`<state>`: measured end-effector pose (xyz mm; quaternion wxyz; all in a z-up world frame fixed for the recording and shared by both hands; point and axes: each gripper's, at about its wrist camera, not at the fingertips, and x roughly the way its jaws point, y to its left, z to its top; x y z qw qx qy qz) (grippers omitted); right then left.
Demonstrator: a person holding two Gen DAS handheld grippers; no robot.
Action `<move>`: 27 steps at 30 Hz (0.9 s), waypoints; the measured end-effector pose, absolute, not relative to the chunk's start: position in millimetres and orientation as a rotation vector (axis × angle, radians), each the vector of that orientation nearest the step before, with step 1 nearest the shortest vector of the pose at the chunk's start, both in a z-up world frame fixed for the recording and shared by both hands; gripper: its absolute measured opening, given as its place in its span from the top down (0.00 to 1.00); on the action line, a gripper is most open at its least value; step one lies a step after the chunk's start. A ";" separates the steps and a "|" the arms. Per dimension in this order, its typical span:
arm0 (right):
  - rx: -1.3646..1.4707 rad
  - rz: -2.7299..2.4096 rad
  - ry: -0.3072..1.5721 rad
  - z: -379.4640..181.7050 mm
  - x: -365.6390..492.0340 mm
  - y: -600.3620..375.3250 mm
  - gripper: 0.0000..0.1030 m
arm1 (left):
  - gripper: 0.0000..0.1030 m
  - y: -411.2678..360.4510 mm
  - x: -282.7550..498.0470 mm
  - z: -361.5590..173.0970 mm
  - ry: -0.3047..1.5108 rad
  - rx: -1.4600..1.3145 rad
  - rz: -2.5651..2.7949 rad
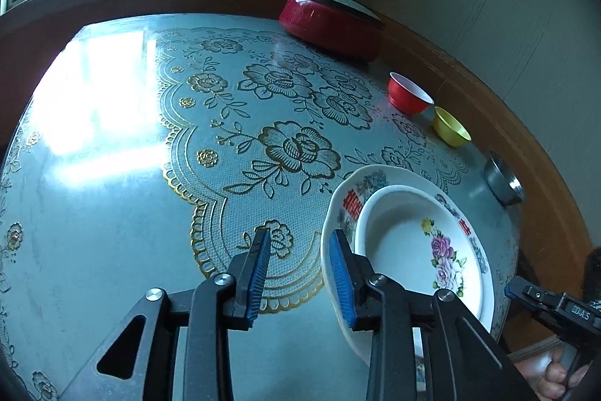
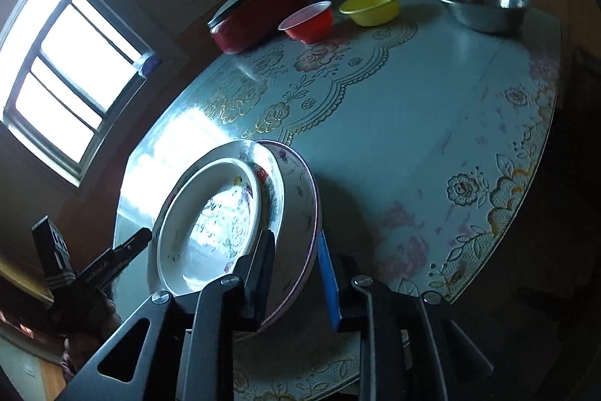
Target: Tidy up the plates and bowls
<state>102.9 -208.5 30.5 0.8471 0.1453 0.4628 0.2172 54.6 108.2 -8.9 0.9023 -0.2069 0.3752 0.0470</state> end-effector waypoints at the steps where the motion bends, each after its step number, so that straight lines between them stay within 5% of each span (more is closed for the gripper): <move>1: 0.339 0.465 0.986 27.5 106.8 -209.9 0.75 | 0.66 106.6 58.4 -9.4 0.787 -0.423 0.086; 27: 0.178 0.728 1.102 2.5 107.8 -125.1 0.71 | 0.65 98.0 42.7 -17.8 0.835 -0.316 0.029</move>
